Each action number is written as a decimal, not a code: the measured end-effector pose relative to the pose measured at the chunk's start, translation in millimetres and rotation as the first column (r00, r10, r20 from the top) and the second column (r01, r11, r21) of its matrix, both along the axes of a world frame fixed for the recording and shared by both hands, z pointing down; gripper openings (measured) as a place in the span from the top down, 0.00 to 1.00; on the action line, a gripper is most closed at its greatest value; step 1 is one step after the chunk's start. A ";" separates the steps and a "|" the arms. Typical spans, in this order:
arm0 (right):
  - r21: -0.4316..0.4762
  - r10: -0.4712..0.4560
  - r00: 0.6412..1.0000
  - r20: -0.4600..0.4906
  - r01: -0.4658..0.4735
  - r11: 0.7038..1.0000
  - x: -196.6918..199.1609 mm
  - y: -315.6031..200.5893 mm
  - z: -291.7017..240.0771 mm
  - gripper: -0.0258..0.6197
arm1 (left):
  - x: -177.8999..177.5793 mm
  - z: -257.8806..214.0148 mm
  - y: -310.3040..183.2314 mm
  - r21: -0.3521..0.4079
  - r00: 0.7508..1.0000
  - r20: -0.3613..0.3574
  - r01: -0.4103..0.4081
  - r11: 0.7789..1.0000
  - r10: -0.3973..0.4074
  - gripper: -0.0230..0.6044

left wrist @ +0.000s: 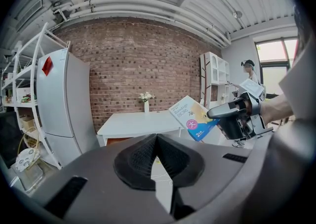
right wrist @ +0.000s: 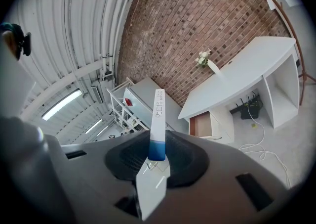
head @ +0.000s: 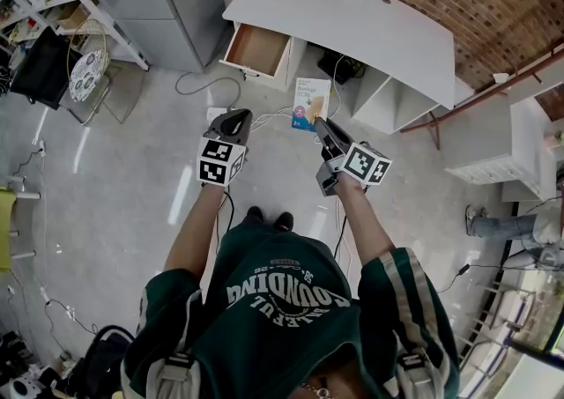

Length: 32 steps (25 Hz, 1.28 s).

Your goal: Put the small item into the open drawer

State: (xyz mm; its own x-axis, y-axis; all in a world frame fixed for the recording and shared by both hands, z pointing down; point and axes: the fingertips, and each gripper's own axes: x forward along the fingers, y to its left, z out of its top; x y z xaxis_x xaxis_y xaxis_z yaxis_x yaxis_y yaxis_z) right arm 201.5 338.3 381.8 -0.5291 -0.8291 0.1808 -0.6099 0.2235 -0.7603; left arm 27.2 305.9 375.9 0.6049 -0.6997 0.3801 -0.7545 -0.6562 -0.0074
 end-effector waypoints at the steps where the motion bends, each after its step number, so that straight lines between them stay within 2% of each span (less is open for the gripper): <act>1: -0.001 -0.002 1.000 0.002 0.002 1.000 1.7 0.5 0.6 0.79 | 1.3 0.0 0.4 0.000 1.000 0.001 0.002 1.000 -0.002 0.94; 16: -0.018 -0.039 0.999 0.033 0.040 0.999 3.5 -8.8 8.3 0.79 | 0.7 -2.4 -6.0 0.001 0.999 -0.003 0.046 0.999 -0.046 0.94; 20: -0.009 -0.043 0.999 0.017 0.043 0.999 -1.9 -20.8 7.7 0.79 | -5.6 -1.0 -16.6 -0.001 0.998 -0.017 0.062 0.998 -0.062 0.94; 32: -0.031 -0.070 0.996 0.048 0.071 0.997 -18.1 -73.6 15.7 0.79 | -15.7 11.1 -70.9 -0.029 0.997 -0.030 0.075 0.997 -0.076 0.94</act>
